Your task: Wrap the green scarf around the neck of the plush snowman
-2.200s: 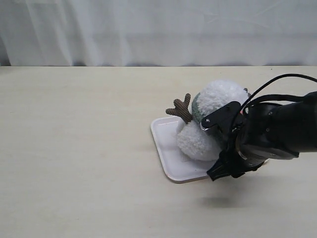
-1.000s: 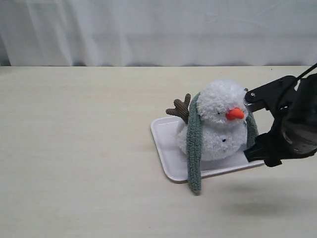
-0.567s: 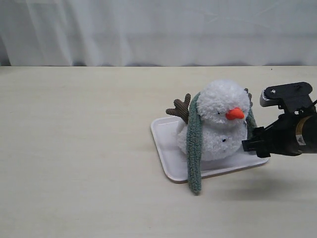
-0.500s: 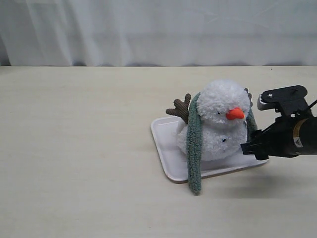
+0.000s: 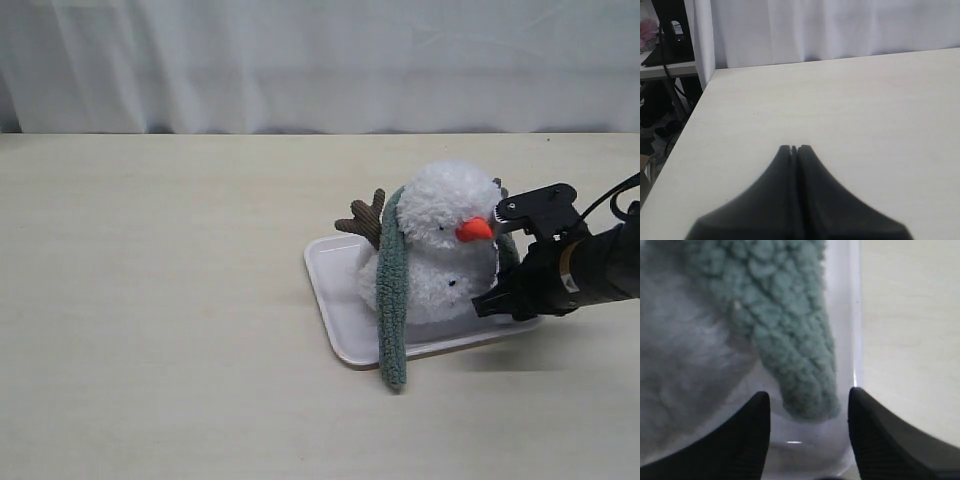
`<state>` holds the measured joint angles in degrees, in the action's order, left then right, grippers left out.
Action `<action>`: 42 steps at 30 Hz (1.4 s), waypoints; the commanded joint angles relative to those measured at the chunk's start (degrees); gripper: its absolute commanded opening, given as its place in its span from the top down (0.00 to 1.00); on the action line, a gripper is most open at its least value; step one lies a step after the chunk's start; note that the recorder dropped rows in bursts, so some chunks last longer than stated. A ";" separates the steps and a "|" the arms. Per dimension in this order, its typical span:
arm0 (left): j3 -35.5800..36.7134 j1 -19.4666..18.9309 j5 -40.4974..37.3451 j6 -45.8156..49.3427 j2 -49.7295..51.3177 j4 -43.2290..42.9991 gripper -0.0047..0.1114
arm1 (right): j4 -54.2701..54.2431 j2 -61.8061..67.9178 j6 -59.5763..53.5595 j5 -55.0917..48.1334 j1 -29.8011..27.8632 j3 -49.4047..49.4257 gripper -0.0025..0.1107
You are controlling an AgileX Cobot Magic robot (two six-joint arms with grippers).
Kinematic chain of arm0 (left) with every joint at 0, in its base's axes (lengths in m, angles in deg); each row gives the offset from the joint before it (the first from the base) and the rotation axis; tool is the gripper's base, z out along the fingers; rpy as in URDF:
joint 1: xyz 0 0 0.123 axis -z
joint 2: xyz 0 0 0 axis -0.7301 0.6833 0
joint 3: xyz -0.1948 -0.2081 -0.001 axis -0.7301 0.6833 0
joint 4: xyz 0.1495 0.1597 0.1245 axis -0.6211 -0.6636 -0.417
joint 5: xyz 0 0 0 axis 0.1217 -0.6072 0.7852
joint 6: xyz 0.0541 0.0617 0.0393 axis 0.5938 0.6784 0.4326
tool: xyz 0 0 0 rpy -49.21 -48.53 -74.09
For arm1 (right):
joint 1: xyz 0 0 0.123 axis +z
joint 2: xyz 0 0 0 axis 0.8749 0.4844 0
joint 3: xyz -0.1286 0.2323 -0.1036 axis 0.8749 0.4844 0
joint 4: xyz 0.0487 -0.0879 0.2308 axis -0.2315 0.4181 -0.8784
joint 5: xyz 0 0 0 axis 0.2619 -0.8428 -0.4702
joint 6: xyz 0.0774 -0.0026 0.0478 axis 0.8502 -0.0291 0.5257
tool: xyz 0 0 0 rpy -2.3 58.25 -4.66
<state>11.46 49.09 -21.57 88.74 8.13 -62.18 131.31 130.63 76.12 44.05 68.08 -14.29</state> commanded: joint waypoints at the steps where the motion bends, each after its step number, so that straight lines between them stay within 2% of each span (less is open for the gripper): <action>1: 0.21 0.56 0.64 -0.10 -0.16 0.05 0.96 | 0.83 2.19 -1.09 2.27 -0.23 -1.46 0.60; 7: 0.21 0.56 0.64 -0.10 -0.16 0.05 0.96 | 0.83 2.58 -1.09 3.17 -0.23 -1.58 0.94; 14: 0.21 0.56 0.64 -0.10 -0.16 0.05 0.96 | -4.91 2.11 -0.95 -3.92 -0.23 -1.27 0.94; 23: 0.21 0.56 0.64 -0.10 -0.16 0.05 0.96 | -9.75 -4.99 -1.10 -3.23 -0.23 2.65 0.94; 26: 0.21 0.56 0.64 -0.10 -0.16 0.05 0.96 | -10.50 -7.37 -1.21 -3.14 1.94 3.94 0.94; 35: 0.21 0.56 0.64 -0.10 -0.16 0.05 0.96 | -13.77 -8.94 -1.48 -8.67 13.92 4.92 0.94; 42: 0.21 0.56 0.64 -0.10 -0.16 0.05 0.96 | -17.47 -8.83 -1.28 -8.67 17.08 5.05 0.94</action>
<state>11.46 49.09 -21.57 88.74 8.13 -62.18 115.23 122.18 74.90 35.70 84.64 -9.55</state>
